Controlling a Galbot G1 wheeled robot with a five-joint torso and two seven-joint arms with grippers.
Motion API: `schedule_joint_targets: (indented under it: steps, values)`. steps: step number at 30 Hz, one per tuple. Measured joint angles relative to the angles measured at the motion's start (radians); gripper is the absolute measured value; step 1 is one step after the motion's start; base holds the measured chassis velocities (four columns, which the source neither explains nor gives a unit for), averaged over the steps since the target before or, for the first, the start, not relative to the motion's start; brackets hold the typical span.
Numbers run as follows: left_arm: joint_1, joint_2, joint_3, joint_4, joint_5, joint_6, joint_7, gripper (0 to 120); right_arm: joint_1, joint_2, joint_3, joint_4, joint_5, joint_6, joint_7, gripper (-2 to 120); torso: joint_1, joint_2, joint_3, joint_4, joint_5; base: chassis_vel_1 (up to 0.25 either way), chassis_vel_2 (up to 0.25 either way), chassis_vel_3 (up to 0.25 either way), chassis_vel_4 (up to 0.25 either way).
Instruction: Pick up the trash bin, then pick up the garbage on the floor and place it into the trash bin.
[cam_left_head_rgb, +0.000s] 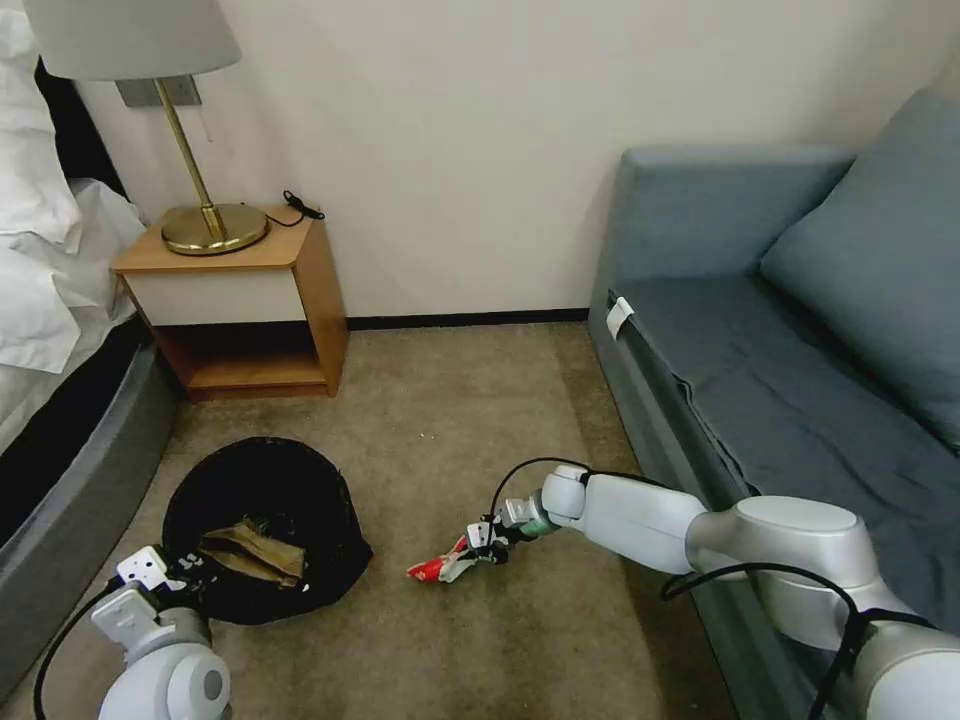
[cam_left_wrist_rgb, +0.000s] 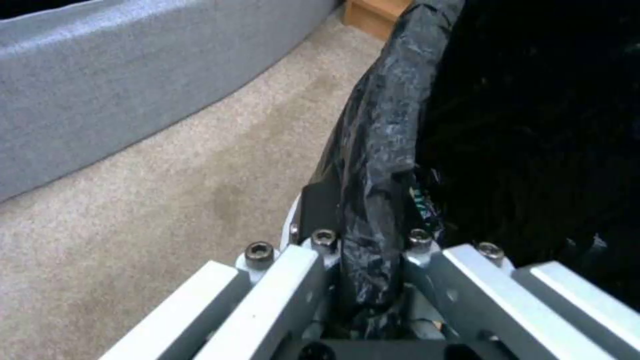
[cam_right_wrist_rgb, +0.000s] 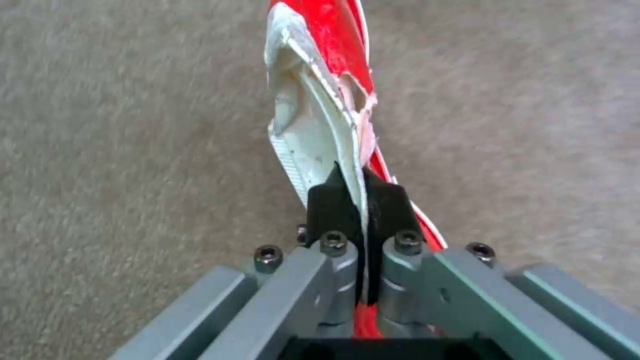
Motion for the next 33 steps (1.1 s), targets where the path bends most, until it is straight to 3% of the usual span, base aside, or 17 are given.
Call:
schedule_joint_targets:
  steps: [3,11,13,19,25,28,31,33]
  values:
    - [-0.003,0.001,0.002,0.0,0.0,0.003,0.0,3,0.006,-0.017,0.011,0.025,0.01,-0.004,0.005,0,0.0,0.0,0.0,0.0,0.0001,0.0,0.0,0.0,0.0]
    - [-0.012,0.004,0.014,-0.004,0.001,0.024,0.0,3,0.052,-0.196,0.149,0.212,0.072,-0.042,0.045,0,0.0,0.0,0.0,-0.0006,0.0,0.0,0.0,0.0,0.0]
    - [-0.014,0.004,0.015,-0.006,0.001,0.028,-0.001,3,0.057,-0.21,0.172,0.236,0.082,-0.049,0.05,0,0.0,0.0,0.0,-0.0007,0.0001,0.0,0.0,0.0,0.0]
    - [-0.021,0.006,0.022,-0.017,0.002,0.047,-0.005,3,0.111,-0.264,0.311,0.47,0.19,-0.134,0.115,0,0.0,0.0,0.0,0.0,0.0,0.0,0.0,0.0,0.0]
    - [-0.023,0.005,0.03,-0.025,0.002,0.058,-0.007,3,0.132,-0.238,0.343,0.705,0.382,-0.238,0.25,0,0.0,0.0,0.0,0.0,-0.0002,0.0,0.0,0.0,0.0]
    - [-0.023,0.004,0.032,-0.027,0.002,0.059,-0.007,3,0.134,-0.195,0.315,0.752,0.43,-0.254,0.312,0,0.0,0.0,0.0,-0.0001,-0.0003,0.0,0.0,0.0,0.0]
    - [-0.021,0.003,0.033,-0.029,0.001,0.06,-0.007,3,0.129,-0.081,0.231,0.774,0.472,-0.27,0.412,0,0.0,0.0,0.0,0.0005,-0.0002,0.0,0.0,0.0,0.0]
    - [-0.021,0.003,0.033,-0.029,0.001,0.06,-0.007,3,0.128,-0.06,0.211,0.769,0.474,-0.271,0.428,0,0.0,0.0,0.0,0.0006,-0.0002,0.0,0.0,0.0,0.0]
